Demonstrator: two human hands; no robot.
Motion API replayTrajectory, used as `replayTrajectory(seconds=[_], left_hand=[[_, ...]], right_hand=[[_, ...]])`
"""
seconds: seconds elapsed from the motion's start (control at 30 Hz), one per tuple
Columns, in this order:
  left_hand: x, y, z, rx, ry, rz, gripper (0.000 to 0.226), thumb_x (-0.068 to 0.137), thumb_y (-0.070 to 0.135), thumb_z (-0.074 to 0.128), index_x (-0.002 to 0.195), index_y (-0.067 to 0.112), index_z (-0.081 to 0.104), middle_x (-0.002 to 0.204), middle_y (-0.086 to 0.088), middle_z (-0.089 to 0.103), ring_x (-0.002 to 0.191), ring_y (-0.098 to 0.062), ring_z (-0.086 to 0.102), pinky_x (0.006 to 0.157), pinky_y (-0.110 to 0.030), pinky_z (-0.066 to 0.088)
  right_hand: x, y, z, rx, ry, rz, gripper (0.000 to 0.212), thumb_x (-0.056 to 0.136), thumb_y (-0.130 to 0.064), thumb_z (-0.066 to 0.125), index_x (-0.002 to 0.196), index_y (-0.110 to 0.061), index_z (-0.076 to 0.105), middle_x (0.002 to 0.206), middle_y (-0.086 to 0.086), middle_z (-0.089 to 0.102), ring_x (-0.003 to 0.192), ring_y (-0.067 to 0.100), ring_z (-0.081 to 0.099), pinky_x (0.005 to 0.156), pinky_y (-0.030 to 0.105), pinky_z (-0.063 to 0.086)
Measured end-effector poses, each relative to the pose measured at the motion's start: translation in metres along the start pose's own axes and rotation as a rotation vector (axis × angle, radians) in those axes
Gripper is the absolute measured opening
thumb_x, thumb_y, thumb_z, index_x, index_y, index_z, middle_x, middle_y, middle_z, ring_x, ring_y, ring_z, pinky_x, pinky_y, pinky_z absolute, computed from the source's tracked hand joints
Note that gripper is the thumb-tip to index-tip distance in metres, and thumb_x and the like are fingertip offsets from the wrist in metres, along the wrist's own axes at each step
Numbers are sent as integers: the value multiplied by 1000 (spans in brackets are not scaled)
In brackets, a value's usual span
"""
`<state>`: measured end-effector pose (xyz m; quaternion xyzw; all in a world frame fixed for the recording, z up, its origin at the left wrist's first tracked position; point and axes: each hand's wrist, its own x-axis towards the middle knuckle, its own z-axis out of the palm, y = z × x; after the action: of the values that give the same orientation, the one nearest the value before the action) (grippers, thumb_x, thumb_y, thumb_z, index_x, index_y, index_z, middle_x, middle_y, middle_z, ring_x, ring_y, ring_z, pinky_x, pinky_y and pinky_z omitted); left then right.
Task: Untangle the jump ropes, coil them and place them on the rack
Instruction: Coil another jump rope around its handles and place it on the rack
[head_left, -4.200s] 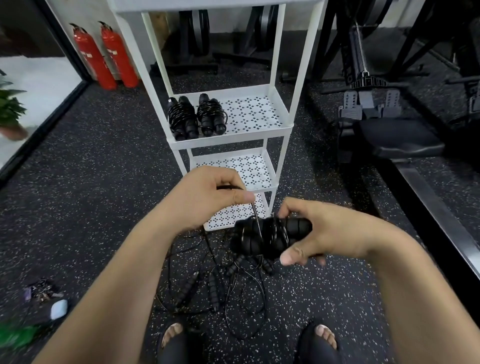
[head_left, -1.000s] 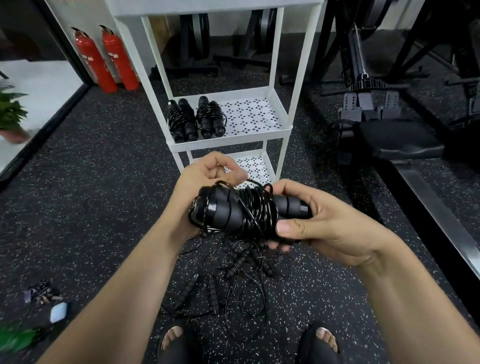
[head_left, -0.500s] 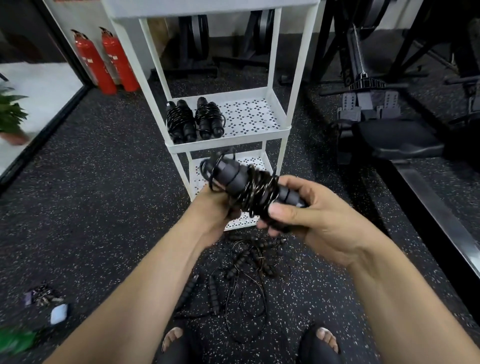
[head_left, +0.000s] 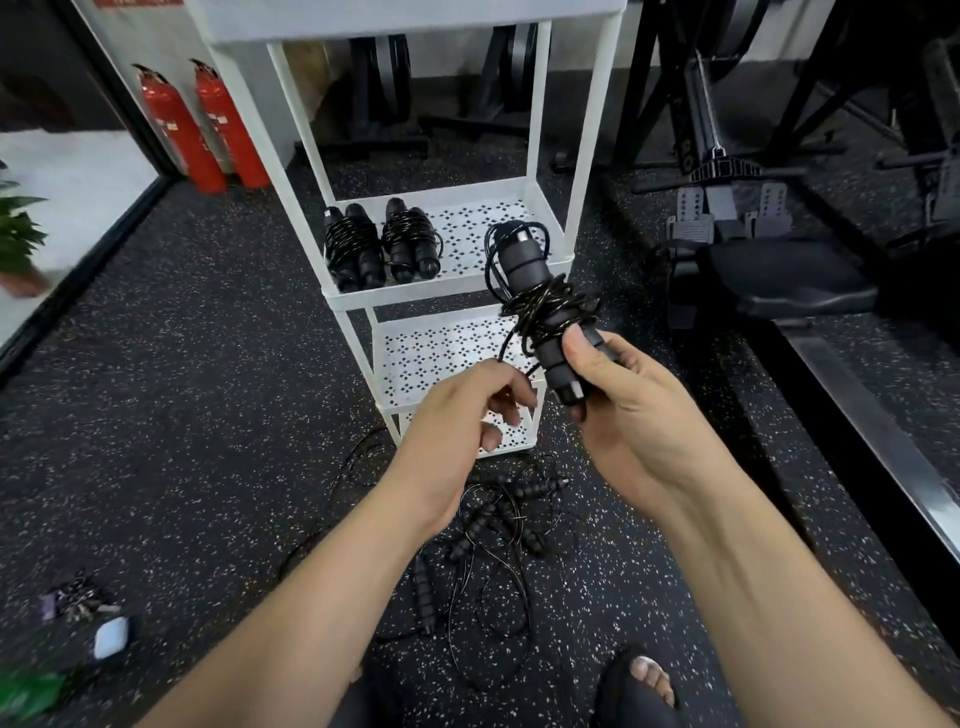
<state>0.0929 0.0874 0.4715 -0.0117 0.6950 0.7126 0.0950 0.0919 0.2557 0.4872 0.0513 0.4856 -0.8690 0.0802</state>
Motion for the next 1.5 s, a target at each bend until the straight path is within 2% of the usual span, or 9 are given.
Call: replayTrajectory(seconds=[0.23,0.33,0.47,0.6,0.7,0.83,1.07,1.27,1.5], left_hand=[[-7,-9,4,48,164,118,28,109,39,58,97,21,76,107,-5,75,91,-12,56,91,-40,44],[-11,-8,2,11,-10,76,36,93,43,72,114,14,69,112,2,75,100,-11,64,100,-41,49],[-8,-12,-3,253,-68,114,56,71,74,86,111,40,65,119,8,75,120,-23,67,106,-59,52],[-7,-6,-10,361,-86,160,50,71,63,90,108,39,65,113,15,77,111,-12,72,102,-52,56],[-12,-5,-10,313,-147,145,46,73,50,95,104,33,66,110,11,79,107,-12,75,101,-52,57],[-9,-8,-9,215,-134,100,47,62,56,97,92,32,68,106,3,81,102,-20,77,100,-52,59],[-8,-8,5,-72,-20,71,33,82,41,90,88,18,67,88,-5,72,76,-16,61,87,-39,52],[-18,-8,22,-286,42,-48,44,83,45,77,99,5,67,88,0,75,94,-25,61,85,-34,47],[-16,1,16,-483,25,-294,31,84,34,81,103,11,72,87,-4,74,77,-12,67,68,-26,44]], right_hand=[[-2,2,0,-14,0,72,34,96,-17,76,126,-5,64,113,12,75,106,25,61,91,35,40],[1,-5,-6,-13,1,153,20,90,-7,78,99,-13,62,108,17,75,98,27,69,84,29,54],[4,-13,-15,-152,-52,180,46,75,-2,93,85,-21,52,96,15,67,90,30,68,73,34,53],[5,-23,-28,-292,-74,216,64,64,-5,97,110,-11,52,101,17,67,90,32,75,72,37,62],[3,-34,-34,-356,-198,304,80,74,-7,92,143,-14,53,115,18,76,110,42,76,88,47,63],[2,-34,-35,-477,-267,231,52,84,-16,85,133,-7,71,131,15,76,129,37,68,119,51,47],[6,-18,-24,-151,-131,123,61,83,-10,87,135,10,63,126,25,74,109,32,72,100,41,59],[5,1,-15,-66,7,-19,44,83,-11,86,119,4,66,106,17,68,100,32,61,84,38,50],[6,10,-13,-197,32,-109,50,86,-16,90,126,0,65,125,36,66,106,32,65,101,48,50]])
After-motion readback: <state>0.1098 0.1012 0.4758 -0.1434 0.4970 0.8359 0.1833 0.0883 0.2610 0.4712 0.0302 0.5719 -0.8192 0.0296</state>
